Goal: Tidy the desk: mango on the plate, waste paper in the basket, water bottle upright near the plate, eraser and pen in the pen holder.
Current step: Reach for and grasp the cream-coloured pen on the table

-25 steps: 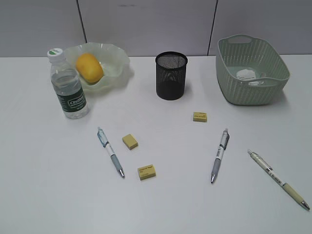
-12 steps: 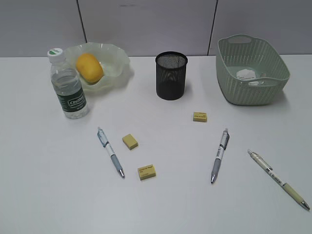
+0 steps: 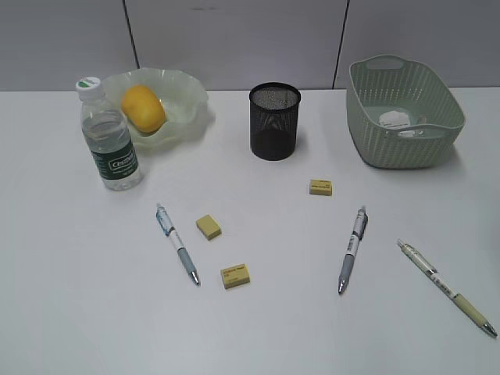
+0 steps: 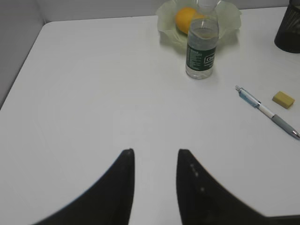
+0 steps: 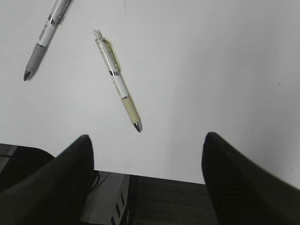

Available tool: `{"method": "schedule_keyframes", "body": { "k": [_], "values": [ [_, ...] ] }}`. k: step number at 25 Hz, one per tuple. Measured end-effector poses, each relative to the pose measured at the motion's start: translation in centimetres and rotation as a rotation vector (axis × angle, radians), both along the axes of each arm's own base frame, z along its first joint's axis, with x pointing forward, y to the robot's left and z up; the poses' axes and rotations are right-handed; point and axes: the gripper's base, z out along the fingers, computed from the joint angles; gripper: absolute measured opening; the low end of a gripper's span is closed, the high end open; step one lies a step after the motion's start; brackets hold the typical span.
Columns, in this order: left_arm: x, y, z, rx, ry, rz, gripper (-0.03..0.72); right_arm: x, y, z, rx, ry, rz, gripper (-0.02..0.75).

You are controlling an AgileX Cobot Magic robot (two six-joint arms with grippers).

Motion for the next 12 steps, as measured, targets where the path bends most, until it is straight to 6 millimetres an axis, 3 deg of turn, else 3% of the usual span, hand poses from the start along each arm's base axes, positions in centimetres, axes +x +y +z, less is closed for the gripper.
{"method": "schedule_keyframes", "body": {
  "k": [7,12],
  "values": [
    [0.0,0.0,0.0,0.0,0.0,0.0,0.238,3.8,1.0,-2.6,-0.035,0.088,0.061,0.564],
    [0.0,0.0,0.0,0.0,0.0,0.0,0.238,4.9,5.1,-4.9,-0.077,0.107,0.164,0.564]
  ]
}}
